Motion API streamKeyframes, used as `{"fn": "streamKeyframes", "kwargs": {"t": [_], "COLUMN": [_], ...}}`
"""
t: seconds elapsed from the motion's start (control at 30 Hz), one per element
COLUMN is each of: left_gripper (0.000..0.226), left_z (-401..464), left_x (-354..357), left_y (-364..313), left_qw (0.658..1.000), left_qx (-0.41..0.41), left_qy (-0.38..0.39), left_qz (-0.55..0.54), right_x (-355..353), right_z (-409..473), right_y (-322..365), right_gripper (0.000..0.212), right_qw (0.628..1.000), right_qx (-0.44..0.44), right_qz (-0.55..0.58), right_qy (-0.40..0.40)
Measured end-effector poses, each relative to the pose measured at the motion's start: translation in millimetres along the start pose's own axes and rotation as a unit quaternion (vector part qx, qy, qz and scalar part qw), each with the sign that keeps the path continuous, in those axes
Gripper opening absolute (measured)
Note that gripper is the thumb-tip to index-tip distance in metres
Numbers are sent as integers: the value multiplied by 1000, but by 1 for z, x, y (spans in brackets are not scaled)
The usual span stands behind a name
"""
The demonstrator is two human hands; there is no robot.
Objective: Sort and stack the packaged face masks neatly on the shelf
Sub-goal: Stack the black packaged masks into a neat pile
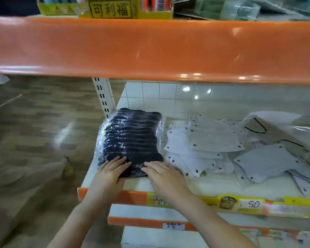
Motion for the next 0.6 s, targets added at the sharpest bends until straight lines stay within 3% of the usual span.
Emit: {"fn": "streamKeyframes", "kwargs": {"t": [0.13,0.2,0.27,0.33,0.5,0.6], "left_gripper": [87,109,114,101,50,46], "left_z": [1,1,3,6,11,16], "left_x": [-5,-6,-5,-2,-3,-4], "left_y": [-7,-6,-4,0,0,0], "left_qw": [998,997,997,997,998,998], "left_qx": [-10,-13,-19,-24,-13,-3], "left_qy": [67,79,80,77,55,46], "left_qz": [19,4,-10,-4,-25,-33], "right_x": [1,2,1,3,3,5], "right_z": [4,7,8,9,12,15], "right_y": [6,12,17,20,22,23], "right_gripper": [40,27,37,46,46,41], "right_qw": [999,999,998,998,995,995], "right_qx": [21,37,59,69,92,100], "right_qz": [-27,-37,-7,-7,0,-1], "right_qy": [9,-2,5,6,23,18]}}
Point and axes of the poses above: each hand's wrist, its own z-axis towards the middle knuckle, its own x-axis out of the palm, y = z × x, the point moved 4 cm from there along z, towards the middle knuckle, and after that the axes turned 14 degrees about y, right-handed, at the moved point
